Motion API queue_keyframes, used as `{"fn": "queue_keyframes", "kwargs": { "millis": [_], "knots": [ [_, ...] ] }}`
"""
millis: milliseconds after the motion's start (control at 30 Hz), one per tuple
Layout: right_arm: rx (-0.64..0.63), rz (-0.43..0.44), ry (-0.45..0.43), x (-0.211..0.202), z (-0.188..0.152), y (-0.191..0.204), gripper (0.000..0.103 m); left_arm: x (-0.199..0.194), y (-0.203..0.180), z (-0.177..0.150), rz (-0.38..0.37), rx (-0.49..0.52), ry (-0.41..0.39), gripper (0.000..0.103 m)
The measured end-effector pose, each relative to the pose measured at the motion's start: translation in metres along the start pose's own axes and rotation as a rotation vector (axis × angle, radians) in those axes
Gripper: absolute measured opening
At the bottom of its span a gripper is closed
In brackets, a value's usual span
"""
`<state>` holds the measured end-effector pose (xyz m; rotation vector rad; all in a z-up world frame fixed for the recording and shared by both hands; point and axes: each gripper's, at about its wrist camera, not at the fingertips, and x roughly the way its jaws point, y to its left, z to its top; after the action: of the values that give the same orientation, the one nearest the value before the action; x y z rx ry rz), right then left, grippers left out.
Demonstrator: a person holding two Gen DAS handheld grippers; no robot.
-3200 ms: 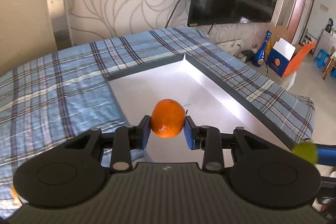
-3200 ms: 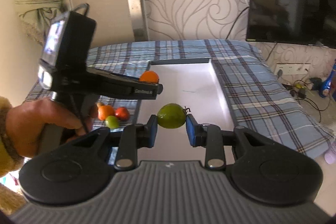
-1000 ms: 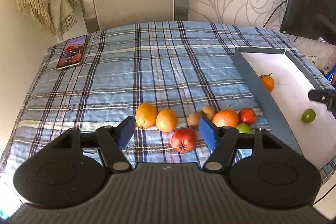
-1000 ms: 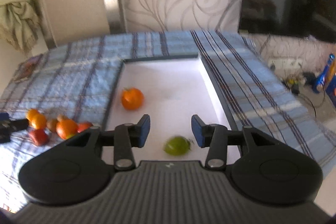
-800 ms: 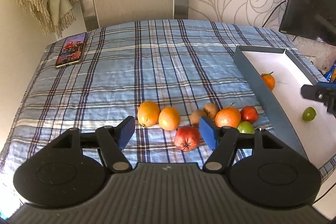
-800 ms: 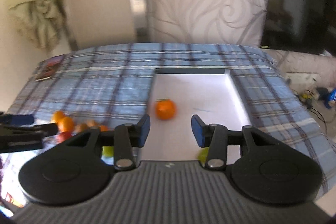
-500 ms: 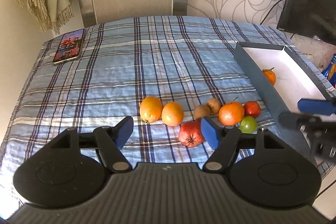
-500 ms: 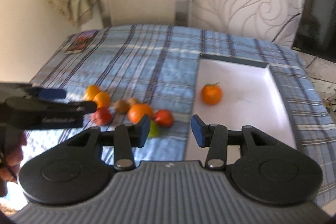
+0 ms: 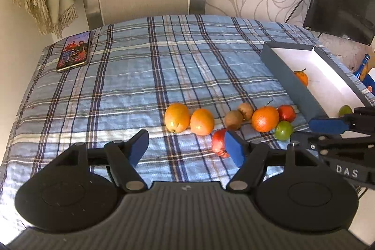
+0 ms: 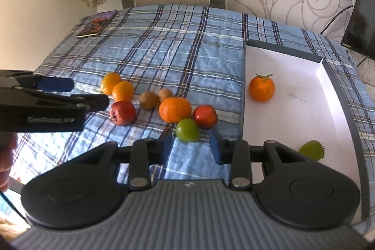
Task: Organize fruits
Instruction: 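Grasp the red apple with the left gripper while the right gripper grasps another green lime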
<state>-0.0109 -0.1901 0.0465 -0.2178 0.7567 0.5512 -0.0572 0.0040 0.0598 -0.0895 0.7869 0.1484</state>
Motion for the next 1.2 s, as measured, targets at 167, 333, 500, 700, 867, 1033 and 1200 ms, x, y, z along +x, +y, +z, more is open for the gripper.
{"fn": "queue_keyframes", "kwargs": {
  "millis": [167,333,500,700,867,1033,1200],
  "knots": [
    [0.016,0.000,0.055,0.018,0.000,0.001,0.037,0.000,0.005,-0.005,-0.021,-0.009,0.013,0.076],
    [0.003,-0.016,0.059,0.032,0.001,0.006,0.036,0.000,0.002,-0.009,-0.068,0.006,0.026,0.076],
    [-0.069,-0.046,0.045,0.038,0.001,0.013,0.029,0.006,-0.005,-0.012,-0.096,0.029,0.042,0.076],
    [-0.044,-0.024,0.048,0.026,0.001,0.006,0.028,0.017,-0.014,-0.012,-0.119,0.041,0.052,0.076],
    [-0.002,0.012,0.024,0.002,0.006,0.002,0.028,0.029,-0.024,-0.011,-0.125,0.050,0.062,0.072],
    [0.005,0.046,-0.006,-0.017,0.010,0.003,0.028,0.041,-0.028,-0.010,-0.111,0.038,0.071,0.068],
    [-0.013,0.062,-0.024,-0.030,0.009,0.007,0.028,0.045,-0.029,-0.008,-0.089,0.026,0.060,0.056]
  ]
}}
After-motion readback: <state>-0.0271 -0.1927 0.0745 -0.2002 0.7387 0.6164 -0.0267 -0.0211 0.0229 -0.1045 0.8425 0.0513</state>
